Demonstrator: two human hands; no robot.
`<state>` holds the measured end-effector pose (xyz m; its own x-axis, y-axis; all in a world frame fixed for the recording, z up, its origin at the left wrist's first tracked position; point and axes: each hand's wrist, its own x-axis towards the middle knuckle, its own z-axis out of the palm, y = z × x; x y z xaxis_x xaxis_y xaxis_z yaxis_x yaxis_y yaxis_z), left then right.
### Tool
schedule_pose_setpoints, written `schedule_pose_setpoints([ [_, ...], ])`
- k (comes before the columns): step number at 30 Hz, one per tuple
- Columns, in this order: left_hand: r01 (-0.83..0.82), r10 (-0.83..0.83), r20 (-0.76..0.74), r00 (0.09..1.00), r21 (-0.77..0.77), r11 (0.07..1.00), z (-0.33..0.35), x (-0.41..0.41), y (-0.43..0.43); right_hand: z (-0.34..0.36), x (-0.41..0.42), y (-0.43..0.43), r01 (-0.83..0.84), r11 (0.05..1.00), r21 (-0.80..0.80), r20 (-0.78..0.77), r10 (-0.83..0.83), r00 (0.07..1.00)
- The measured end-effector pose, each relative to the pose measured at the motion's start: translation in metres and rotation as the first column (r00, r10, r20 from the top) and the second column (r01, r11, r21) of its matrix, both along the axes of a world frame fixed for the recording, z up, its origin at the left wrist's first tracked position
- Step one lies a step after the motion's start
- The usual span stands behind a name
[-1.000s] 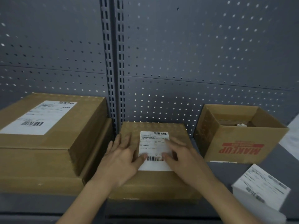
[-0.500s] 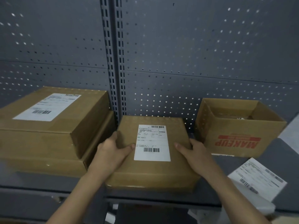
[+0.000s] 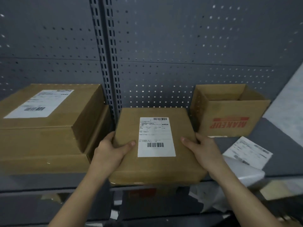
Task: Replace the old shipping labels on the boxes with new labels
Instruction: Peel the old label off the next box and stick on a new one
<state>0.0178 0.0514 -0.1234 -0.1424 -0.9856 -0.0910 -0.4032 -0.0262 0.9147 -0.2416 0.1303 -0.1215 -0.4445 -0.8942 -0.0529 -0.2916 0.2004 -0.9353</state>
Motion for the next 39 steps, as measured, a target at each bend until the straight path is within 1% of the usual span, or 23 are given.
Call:
schedule_pose_setpoints([
  [3,0.071,-0.072,-0.037,0.997,-0.04,0.997,0.001,0.007,0.004,0.004,0.013,0.022,0.118,0.993,-0.026,0.026,-0.117,0.993],
  [7,0.184,-0.188,-0.032,0.982,-0.089,0.979,0.0,0.018,0.012,0.007,0.035,0.057,0.213,0.976,-0.045,0.031,-0.211,0.977],
  [11,0.296,-0.304,-0.053,0.951,-0.126,0.947,0.002,0.013,0.024,0.011,0.051,0.099,0.348,0.93,-0.118,-0.017,-0.352,0.936],
  [13,0.354,-0.366,-0.066,0.928,-0.141,0.924,0.001,0.002,0.033,0.011,0.052,0.122,0.407,0.904,-0.132,-0.063,-0.417,0.906],
  [15,0.415,-0.429,-0.081,0.9,-0.143,0.898,0.0,-0.012,0.044,0.011,0.05,0.146,0.47,0.871,-0.143,-0.077,-0.484,0.872],
  [20,0.582,-0.596,-0.116,0.794,-0.134,0.802,0.0,-0.07,0.079,0.006,0.032,0.212,0.624,0.767,-0.152,-0.036,-0.635,0.772],
  [26,0.736,-0.749,-0.148,0.646,-0.139,0.662,0.0,-0.164,0.129,0.0,-0.013,0.29,0.775,0.609,-0.168,0.005,-0.786,0.618],
  [30,0.805,-0.813,-0.138,0.565,-0.122,0.58,-0.011,-0.236,0.166,-0.013,-0.051,0.338,0.849,0.509,-0.14,0.031,-0.855,0.518],
  [32,0.844,-0.849,-0.139,0.51,-0.111,0.525,-0.015,-0.271,0.188,-0.021,-0.069,0.362,0.882,0.452,-0.135,0.043,-0.887,0.461],
  [36,0.9,-0.905,-0.083,0.417,-0.102,0.424,-0.029,-0.329,0.224,-0.043,-0.103,0.404,0.931,0.348,-0.113,0.048,-0.933,0.355],
  [39,0.928,-0.93,-0.054,0.364,-0.06,0.367,-0.047,-0.364,0.245,-0.067,-0.125,0.424,0.952,0.301,-0.062,0.03,-0.953,0.303],
])
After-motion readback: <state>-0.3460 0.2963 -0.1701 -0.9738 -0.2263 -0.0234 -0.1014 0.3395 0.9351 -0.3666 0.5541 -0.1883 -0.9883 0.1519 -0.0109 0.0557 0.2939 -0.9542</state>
